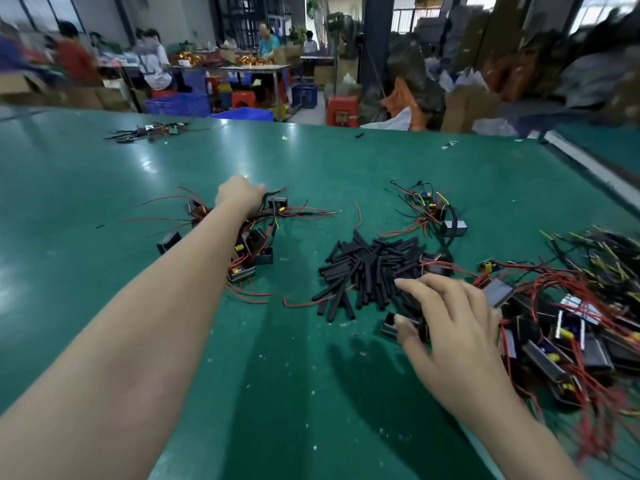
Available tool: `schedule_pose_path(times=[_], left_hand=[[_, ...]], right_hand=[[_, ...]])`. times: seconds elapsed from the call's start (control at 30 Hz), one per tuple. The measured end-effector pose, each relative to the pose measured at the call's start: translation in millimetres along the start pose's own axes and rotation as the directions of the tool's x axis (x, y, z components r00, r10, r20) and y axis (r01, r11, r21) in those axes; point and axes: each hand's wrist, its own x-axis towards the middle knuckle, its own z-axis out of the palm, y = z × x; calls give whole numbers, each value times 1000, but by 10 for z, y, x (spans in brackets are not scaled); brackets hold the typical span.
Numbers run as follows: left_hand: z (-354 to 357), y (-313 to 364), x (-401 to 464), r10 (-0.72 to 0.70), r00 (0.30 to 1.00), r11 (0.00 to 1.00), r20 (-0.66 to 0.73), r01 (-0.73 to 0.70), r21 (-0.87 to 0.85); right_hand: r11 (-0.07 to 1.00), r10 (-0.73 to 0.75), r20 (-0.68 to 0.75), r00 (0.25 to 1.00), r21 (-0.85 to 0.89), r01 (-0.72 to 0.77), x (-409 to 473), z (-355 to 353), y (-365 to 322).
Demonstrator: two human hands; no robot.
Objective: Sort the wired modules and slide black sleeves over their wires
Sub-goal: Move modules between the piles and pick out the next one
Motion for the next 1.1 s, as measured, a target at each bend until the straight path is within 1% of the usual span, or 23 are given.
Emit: schedule_pose_path(times=[0.07, 0.13, 0.2, 0.27, 0.3, 0.37, 0.4, 0.43, 0.47, 0.5, 0.53, 0.57, 0.6, 0.63, 0.7, 0.73, 0.8, 0.83, 0.9, 0.93, 1.0, 1.1], left_hand=[[58, 44, -7, 3, 1000, 1000, 20, -3, -6], [73, 112, -58, 14, 999, 1000, -38, -14, 0], [63, 201, -174, 69, 992, 996, -102, -62, 64], [76, 307, -364, 157, 982, 983, -107, -146, 109], [101, 361, -491, 196, 976, 978, -93, -187, 95], [197, 472, -781, 274, 960, 962, -59, -274, -5], [263, 530, -945, 316, 948, 944, -39, -319, -86], [333, 586, -1120, 360, 933, 917, -22, -358, -175], [398, 637, -1304, 402, 916, 882, -15, -392, -262], [450, 691, -1492, 441, 897, 840, -20, -420, -345], [487, 747, -1680, 475, 880, 791, -35, -443, -422], [513, 803, -1858, 503, 863, 737, -50, -458, -497], [536, 858, -2017, 525, 849, 681, -57, -460, -569], [564, 916, -2151, 539, 841, 631, -54, -445, -636], [641, 1010, -2359, 541, 841, 551, -20, -373, -746], [684, 1045, -2446, 536, 844, 511, -2, -327, -795], [763, 1101, -2617, 533, 846, 422, 12, -254, -870], [800, 1112, -2697, 543, 840, 374, -3, -245, -894], [881, 1098, -2830, 582, 811, 293, -57, -275, -916], [926, 1068, -2874, 606, 792, 270, -71, -288, -919], [1003, 975, -2923, 640, 767, 260, -51, -279, -924], [1080, 856, -2938, 654, 757, 325, 2, -278, -904]], right_hand=[[1000, 16, 6, 1000, -6, -16, -6, 19, 8], [1000, 27, 16, 1000, 14, -27, -3, 20, 2], [998, 44, 42, 998, 38, -45, -1, 8, 2], [990, 85, 102, 991, 101, -95, 9, -29, 8], [983, 98, 135, 986, 141, -117, 19, -62, 8], [962, 91, 160, 983, 241, -129, 56, -148, 33], [937, 100, 164, 981, 317, -148, 78, -194, 51], [888, 131, 175, 976, 417, -194, 93, -239, 74], [807, 184, 201, 962, 527, -265, 109, -288, 94], [702, 240, 235, 942, 628, -336, 121, -344, 119], [613, 289, 264, 920, 687, -390, 124, -396, 150], [584, 312, 286, 906, 694, -420, 116, -449, 184], [613, 306, 305, 902, 661, -432, 99, -500, 228], [672, 285, 331, 899, 600, -434, 77, -551, 284], [803, 256, 408, 876, 414, -428, 32, -646, 396], [845, 261, 433, 863, 330, -420, 16, -692, 448], [885, 285, 440, 852, 220, -410, -5, -781, 537], [905, 287, 434, 854, 168, -390, -16, -821, 574], [951, 270, 436, 858, 19, -309, -28, -888, 653], [962, 264, 461, 847, -61, -267, -32, -915, 698], [963, 267, 524, 809, -178, -202, -42, -953, 798], [947, 291, 567, 771, -287, -146, -31, -1007, 960]])
